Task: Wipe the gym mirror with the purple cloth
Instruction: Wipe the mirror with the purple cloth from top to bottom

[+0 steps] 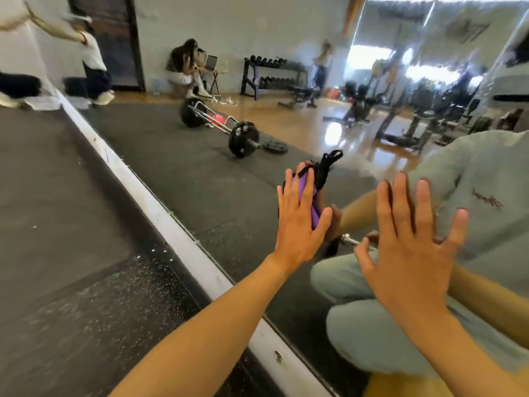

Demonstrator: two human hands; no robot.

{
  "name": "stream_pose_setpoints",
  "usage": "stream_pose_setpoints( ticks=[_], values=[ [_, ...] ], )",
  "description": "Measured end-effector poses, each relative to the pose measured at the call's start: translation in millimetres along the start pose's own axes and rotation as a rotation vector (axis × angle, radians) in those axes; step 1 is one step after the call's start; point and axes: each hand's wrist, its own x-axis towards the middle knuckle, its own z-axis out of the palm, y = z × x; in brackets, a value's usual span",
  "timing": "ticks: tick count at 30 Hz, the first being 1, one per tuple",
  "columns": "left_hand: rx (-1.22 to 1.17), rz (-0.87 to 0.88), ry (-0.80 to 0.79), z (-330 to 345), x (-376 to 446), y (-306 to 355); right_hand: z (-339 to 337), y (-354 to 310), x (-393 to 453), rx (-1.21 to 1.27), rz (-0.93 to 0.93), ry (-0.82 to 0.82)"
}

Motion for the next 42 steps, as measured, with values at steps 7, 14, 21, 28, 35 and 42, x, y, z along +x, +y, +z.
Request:
stream_pose_setpoints(
  ticks=[7,14,21,28,35,42],
  values=[
    [0.037,-0.007,0.088,1.4,-8.0,10.5,-9.0,-1.6,1.4,0.104,-0.020,-0.042],
    [0.063,0.077,0.053,6.7,-2.0,-14.4,-0.7,-38.7,48.3,0.011,-0.136,-0.049],
    [-0.013,-0.011,0.096,4.9,-8.4,-63.4,24.0,-79.3,58.1,-0.001,-0.179,-0.057],
    [-0.174,-0.349,0.227,27.3,-69.7,-143.1,52.4,-105.8,44.4,-0.012,-0.215,-0.086],
    [-0.268,-0.593,0.310,38.8,-88.4,-165.8,86.5,-159.5,6.2,-0.034,-0.285,-0.210],
    [-0.468,-1.083,0.434,39.2,-109.5,-203.8,93.0,-162.5,7.3,-0.082,-0.323,-0.222]
  ],
)
